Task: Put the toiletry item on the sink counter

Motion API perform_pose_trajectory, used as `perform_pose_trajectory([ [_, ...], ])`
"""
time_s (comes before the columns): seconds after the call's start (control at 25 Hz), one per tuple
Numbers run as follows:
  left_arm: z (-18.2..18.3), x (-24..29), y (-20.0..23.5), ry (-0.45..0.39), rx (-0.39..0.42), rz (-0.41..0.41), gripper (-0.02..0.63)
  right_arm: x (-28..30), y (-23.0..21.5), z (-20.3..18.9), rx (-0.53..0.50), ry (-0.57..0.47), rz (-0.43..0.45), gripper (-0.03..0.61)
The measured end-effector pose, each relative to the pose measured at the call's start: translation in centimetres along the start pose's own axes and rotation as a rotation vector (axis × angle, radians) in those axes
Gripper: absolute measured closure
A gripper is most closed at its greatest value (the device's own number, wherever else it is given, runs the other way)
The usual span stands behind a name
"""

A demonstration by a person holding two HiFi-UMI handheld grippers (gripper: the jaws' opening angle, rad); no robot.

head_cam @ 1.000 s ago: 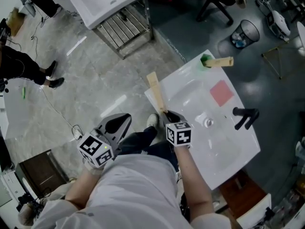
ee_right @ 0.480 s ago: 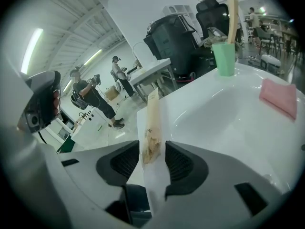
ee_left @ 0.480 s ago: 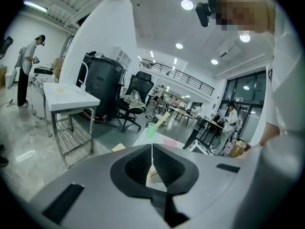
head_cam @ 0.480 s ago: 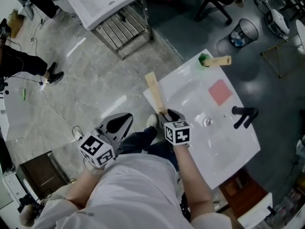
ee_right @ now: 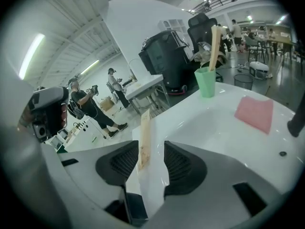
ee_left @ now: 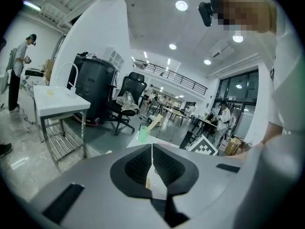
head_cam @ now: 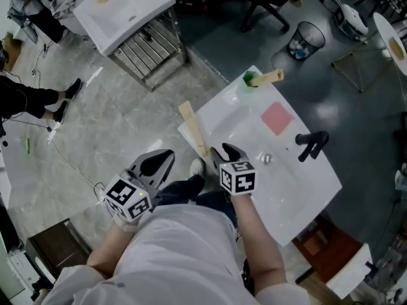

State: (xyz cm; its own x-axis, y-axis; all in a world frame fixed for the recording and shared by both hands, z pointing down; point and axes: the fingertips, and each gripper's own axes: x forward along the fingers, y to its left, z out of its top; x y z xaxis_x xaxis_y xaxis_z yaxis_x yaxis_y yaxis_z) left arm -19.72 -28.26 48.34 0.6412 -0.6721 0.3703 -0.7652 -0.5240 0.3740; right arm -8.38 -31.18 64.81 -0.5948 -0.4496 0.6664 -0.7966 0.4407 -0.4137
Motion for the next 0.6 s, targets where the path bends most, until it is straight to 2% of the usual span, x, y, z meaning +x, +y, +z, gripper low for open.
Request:
perform_pose_trajectory([
  [0.12,0.6,1.0,-1.3,0.001,0.023,-0.035,0.595,-2.2,-0.7,1.5,0.017,-0.068,-0.029,0.410],
  [0.4,1.3,4.7,-5.0,0.013,0.086,-0.132,0.595,-8.1,-3.8,3.2,0.066,-0.247,-0.108,0.528],
  [0.6,1.3,7.3,-7.8,0.040,0.126,-0.184,0.595,-12.3,-5.5,3.0,0.090,-0.321,-0.148,0.548],
])
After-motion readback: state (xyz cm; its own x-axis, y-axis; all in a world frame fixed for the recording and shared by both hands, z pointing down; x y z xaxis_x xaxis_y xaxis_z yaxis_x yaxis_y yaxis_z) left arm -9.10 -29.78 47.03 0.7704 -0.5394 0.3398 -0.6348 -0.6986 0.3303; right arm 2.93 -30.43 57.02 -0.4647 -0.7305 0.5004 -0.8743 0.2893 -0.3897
